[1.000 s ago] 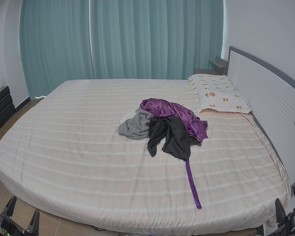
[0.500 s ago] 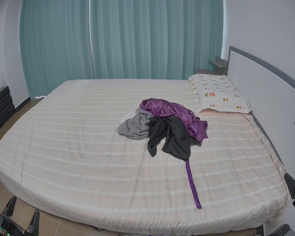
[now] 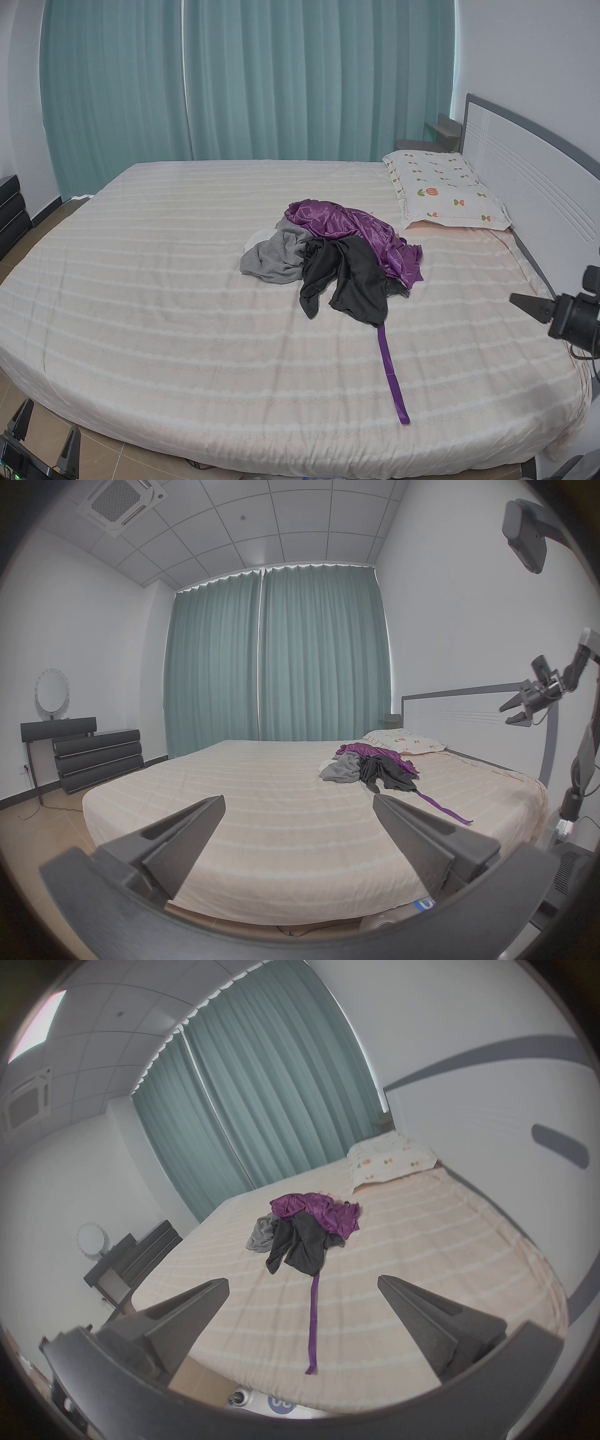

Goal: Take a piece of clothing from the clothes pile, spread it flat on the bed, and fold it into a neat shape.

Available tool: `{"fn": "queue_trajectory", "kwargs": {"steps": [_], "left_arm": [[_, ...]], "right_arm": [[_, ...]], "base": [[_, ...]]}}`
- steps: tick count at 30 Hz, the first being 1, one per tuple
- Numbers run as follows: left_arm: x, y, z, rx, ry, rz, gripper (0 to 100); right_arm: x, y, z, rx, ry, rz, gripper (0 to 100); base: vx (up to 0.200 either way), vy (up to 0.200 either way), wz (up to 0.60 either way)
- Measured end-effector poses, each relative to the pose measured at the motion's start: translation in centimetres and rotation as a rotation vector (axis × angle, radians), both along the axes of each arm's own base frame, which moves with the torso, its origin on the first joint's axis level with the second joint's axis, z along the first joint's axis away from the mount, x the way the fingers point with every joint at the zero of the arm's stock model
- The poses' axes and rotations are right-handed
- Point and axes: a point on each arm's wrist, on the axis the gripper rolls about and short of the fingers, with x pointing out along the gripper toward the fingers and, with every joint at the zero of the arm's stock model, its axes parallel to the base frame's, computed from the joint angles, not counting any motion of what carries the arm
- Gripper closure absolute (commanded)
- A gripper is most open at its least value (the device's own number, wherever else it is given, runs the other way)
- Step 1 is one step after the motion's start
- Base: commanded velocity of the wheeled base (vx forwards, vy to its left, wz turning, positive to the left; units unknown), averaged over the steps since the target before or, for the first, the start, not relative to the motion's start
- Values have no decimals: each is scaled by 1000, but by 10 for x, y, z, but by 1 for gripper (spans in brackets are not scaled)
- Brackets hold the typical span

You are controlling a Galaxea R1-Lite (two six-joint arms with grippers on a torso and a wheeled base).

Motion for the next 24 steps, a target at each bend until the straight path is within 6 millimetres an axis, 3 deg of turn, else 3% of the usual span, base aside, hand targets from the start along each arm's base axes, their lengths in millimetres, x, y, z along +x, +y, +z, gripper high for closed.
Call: {"fn": "queue_trajectory", "kwargs": {"steps": [6,12,19,24], "left_arm": [[0,0,0,0,0,0,0],[0,0,0,0,0,0,0],[0,0,0,0,0,0,0],[0,0,0,0,0,0,0]], "right_arm": [[69,17,-13,73,112,10,0],[138,40,-40,140,206,14,0],[222,82,-93,232,307,13,0],[266,115,-132,300,368,9,0]], "base": [[0,0,0],[0,0,0],[0,0,0],[0,0,0]]}}
